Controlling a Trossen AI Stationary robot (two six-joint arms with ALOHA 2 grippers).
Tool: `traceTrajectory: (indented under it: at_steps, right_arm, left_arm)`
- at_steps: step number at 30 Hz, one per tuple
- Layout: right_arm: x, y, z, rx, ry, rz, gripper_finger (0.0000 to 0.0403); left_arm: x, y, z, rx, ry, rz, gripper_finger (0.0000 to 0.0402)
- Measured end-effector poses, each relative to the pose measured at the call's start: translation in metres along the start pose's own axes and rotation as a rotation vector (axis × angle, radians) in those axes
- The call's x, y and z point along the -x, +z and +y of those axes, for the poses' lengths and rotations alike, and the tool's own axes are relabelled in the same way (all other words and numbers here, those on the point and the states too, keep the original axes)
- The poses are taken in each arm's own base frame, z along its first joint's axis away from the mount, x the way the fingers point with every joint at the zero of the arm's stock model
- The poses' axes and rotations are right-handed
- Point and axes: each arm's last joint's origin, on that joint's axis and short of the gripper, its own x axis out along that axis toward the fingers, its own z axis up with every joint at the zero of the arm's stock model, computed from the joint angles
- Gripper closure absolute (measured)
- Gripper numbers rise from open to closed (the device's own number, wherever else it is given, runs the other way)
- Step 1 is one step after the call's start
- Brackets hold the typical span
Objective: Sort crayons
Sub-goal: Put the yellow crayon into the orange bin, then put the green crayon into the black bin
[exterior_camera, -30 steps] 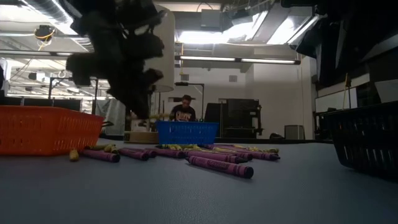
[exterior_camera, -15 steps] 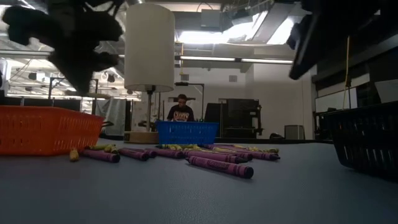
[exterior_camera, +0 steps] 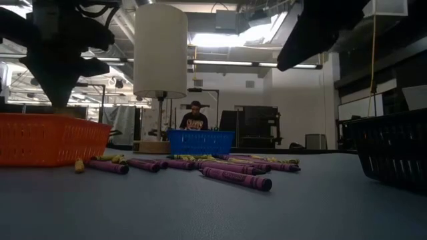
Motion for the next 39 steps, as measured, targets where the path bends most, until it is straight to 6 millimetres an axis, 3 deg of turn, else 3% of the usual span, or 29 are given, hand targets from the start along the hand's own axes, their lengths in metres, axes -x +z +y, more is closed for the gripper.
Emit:
traceTrajectory:
  at_steps: [9, 14, 19, 28, 34, 39]
  right_arm:
    - [-0.005, 0.005, -0.008, -0.025, -0.026, -0.003, 0.0251]
    - [-0.014, 0.013, -0.026, -0.036, -0.061, 0.016, 0.0251]
    - [-0.025, 0.019, -0.051, 0.075, -0.023, 0.115, 0.0251]
    - [-0.037, 0.018, -0.098, 0.244, 0.037, 0.338, 0.0251]
    - [-0.041, 0.019, -0.114, 0.355, 0.048, 0.356, 0.0251]
    - [-0.047, 0.008, -0.12, 0.425, 0.074, 0.391, 0.0251]
  left_arm:
    - [0.0, 0.0, 0.0, 0.079, 0.001, 0.001, 0.0315]
    - [0.0, 0.001, 0.0, 0.079, 0.0, -0.006, 0.0285]
    - [0.0, 0.001, 0.0, 0.079, 0.0, -0.012, 0.0265]
    - [0.0, 0.001, 0.0, 0.079, 0.0, -0.015, 0.0263]
    - [0.0, 0.002, 0.0, 0.079, -0.001, -0.023, 0.0262]
    - [0.0, 0.002, 0.0, 0.08, -0.001, -0.023, 0.0261]
